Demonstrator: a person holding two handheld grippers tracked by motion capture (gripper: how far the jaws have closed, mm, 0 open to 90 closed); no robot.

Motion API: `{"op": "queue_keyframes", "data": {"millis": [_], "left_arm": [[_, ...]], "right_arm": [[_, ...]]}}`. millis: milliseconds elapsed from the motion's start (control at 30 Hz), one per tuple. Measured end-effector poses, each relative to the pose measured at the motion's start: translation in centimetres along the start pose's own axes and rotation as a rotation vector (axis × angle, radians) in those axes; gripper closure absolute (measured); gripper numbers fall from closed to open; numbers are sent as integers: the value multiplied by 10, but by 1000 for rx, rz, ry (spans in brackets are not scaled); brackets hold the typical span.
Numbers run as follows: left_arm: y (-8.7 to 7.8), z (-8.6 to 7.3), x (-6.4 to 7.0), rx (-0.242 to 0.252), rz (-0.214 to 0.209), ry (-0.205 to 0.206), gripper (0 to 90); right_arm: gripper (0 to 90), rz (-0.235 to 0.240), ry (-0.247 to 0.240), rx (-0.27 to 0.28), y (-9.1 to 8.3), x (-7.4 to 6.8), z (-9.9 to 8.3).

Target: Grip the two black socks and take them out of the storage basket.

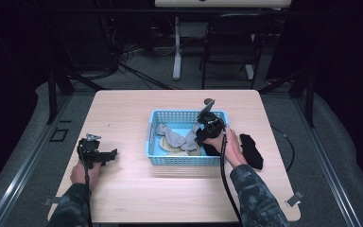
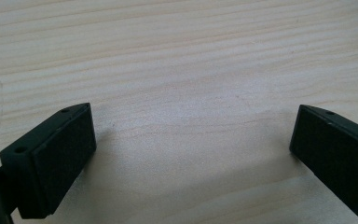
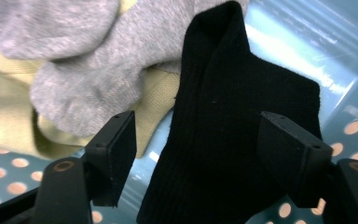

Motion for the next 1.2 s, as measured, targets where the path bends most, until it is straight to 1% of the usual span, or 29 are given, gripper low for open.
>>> {"op": "queue_keyframes", "data": {"millis": [33,67,100,133,167,200,233,267,300,333,400,433,500,533,567,700,733,800,833,867,900,933,967,1033,1100,1133,1167,1200], "left_arm": [[0,0,0,0,0,0,3],[0,0,0,0,0,0,3],[0,0,0,0,0,0,3],[0,0,0,0,0,0,3],[0,0,0,0,0,0,3],[0,0,0,0,0,0,3],[0,0,0,0,0,0,3],[0,0,0,0,0,0,3],[0,0,0,0,0,0,3],[0,0,0,0,0,0,3],[0,0,0,0,0,0,3],[0,0,0,0,0,0,3],[0,0,0,0,0,0,3],[0,0,0,0,0,0,3],[0,0,0,0,0,0,3],[0,0,0,0,0,0,3],[0,0,0,0,0,0,3],[0,0,0,0,0,0,3],[0,0,0,0,0,0,3],[0,0,0,0,0,0,3],[0,0,0,0,0,0,3],[0,0,0,0,0,0,3],[0,0,0,0,0,0,3],[0,0,0,0,0,0,2],[0,0,0,-1,-1,0,2],[0,0,0,-1,0,0,3],[0,0,0,0,0,-1,3],[0,0,0,-2,3,-1,3]], "right_arm": [[306,4,25,24,4,-1,0],[326,-7,18,6,4,0,0],[345,-12,22,6,5,1,0],[352,-21,12,-19,5,2,0],[374,-24,28,-4,7,1,0],[409,-35,14,-28,6,2,0],[422,-32,21,-25,7,2,0],[453,-34,22,-26,8,3,0],[509,-38,22,-30,7,3,0],[536,-42,30,-27,8,3,0],[620,-50,27,-38,8,3,0],[651,-49,31,-35,9,3,0],[750,-44,27,-38,9,5,-1],[777,-37,42,-20,10,6,-1],[792,-39,49,-17,9,7,-1],[805,-31,43,-25,5,11,-3],[807,-23,57,7,3,11,-5],[806,-12,59,25,-2,12,-5],[806,-12,59,25,-2,12,-5],[806,-9,46,23,-9,14,-6],[806,-9,45,36,-11,14,-7],[806,-1,57,53,-13,13,-7],[806,3,44,45,-16,14,-7],[807,7,54,71,-20,13,-8],[806,6,50,76,-22,13,-8],[806,7,46,76,-24,12,-8],[806,8,29,66,-27,12,-8],[806,12,27,74,-30,11,-8]]}}
Point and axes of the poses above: each handheld gripper's, and its own axes: y roughly forward along the jaws, z roughly out of its top, x roughly to its right, the point moved 2 cm from there along y, roughly forward along the jaws, and after that the axes turned 4 degrees about -x, right-handed, at the moved point
